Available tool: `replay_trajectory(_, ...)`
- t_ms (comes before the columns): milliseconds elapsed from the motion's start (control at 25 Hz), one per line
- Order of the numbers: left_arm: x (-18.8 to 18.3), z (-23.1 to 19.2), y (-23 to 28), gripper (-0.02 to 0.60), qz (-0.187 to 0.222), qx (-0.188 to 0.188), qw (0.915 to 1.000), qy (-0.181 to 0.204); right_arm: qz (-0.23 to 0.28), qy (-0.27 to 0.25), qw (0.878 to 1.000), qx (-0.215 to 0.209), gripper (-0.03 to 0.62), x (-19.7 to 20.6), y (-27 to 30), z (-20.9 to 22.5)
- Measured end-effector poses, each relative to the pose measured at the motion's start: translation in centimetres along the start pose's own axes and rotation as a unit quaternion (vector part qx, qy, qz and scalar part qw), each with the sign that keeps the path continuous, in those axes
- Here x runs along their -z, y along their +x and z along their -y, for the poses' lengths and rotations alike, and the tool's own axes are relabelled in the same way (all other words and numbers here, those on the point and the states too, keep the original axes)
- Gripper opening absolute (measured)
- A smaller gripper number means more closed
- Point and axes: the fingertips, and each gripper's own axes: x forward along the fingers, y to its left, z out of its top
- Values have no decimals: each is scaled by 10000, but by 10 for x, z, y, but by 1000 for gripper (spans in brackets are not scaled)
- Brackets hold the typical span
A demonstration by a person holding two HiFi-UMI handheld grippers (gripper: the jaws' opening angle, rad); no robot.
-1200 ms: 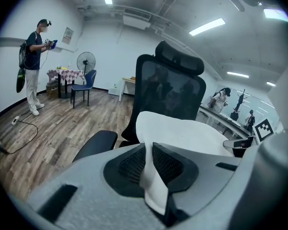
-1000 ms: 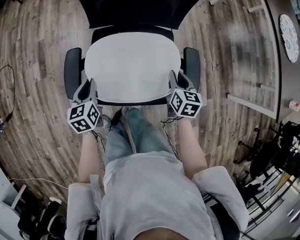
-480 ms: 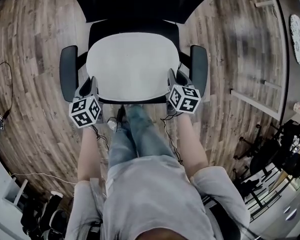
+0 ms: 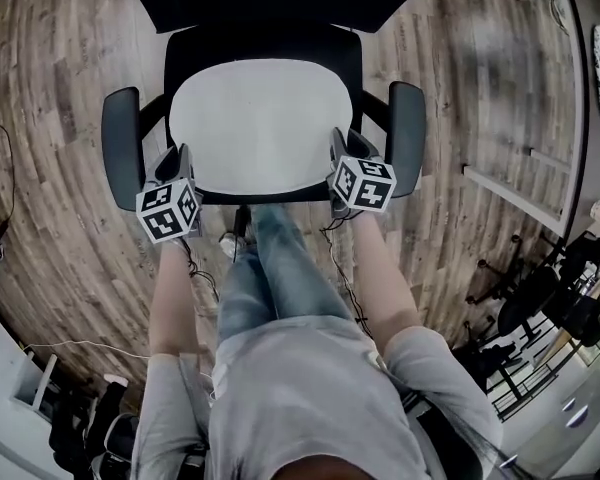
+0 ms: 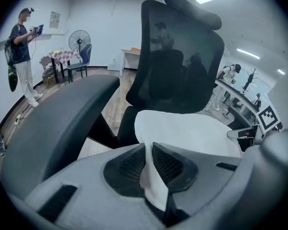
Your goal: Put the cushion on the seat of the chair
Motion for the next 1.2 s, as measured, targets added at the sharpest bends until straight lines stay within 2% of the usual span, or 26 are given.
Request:
replay_trajectory(520, 24, -11, 41, 52, -282, -66, 9995, 126, -302, -126, 9994, 132, 67, 23, 40, 13)
replay_trajectory(720, 33, -17, 52, 54, -396, -137, 9991, 8, -440, -129, 9988, 151, 72, 32, 51, 19)
replay_trajectory(1200, 52, -28, 70, 57, -778, -322, 9964, 8, -733, -166, 9968, 269, 87, 46, 68, 30)
